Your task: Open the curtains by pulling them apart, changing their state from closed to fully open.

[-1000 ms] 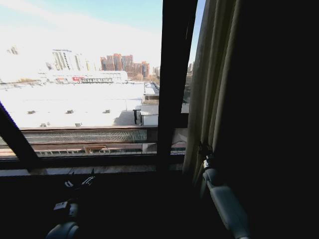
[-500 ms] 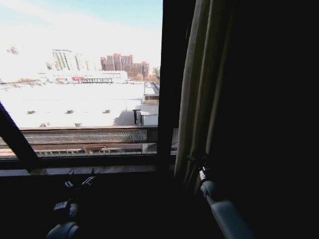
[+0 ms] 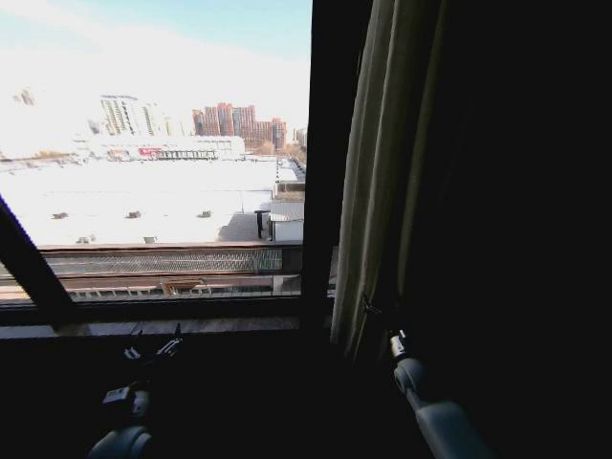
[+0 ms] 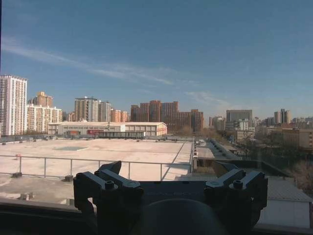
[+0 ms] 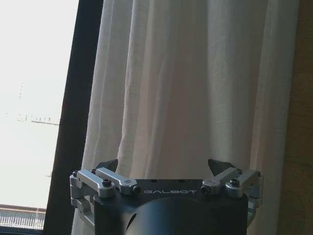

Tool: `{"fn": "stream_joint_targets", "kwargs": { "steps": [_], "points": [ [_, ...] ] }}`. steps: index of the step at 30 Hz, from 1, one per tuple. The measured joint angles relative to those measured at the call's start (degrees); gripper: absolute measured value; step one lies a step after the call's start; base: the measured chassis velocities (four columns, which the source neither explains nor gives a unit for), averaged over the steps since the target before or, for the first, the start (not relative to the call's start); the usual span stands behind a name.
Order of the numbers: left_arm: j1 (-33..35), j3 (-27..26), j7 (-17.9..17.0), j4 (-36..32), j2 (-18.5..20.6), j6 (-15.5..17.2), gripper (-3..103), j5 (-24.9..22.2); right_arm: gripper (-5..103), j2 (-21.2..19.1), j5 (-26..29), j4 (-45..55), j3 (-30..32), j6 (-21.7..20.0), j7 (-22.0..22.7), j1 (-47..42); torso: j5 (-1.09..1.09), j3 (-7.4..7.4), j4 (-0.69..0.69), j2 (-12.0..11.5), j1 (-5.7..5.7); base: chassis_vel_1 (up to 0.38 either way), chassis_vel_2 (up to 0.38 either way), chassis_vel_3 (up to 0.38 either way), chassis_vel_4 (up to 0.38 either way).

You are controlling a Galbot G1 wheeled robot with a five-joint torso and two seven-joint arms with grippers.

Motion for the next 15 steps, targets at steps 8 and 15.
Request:
{"fn": "stream_joint_targets", "kwargs": {
  "steps": [8,15],
  "points": [
    [0.0,0.0,0.0,0.0,0.0,0.0,100,0.0,100,0.0,2.6,3.5,1.1,-1.1,-1.7,-3.1,0.0,0.0,0.01,0.0,0.0,0.0,0.0,0.0,0.0],
    [0.0,0.0,0.0,0.0,0.0,0.0,100,0.0,100,-0.6,2.9,6.2,2.0,-1.7,-3.5,-7.1,0.0,0.0,0.0,0.0,0.0,0.0,0.0,0.0,0.0]
  ]
}}
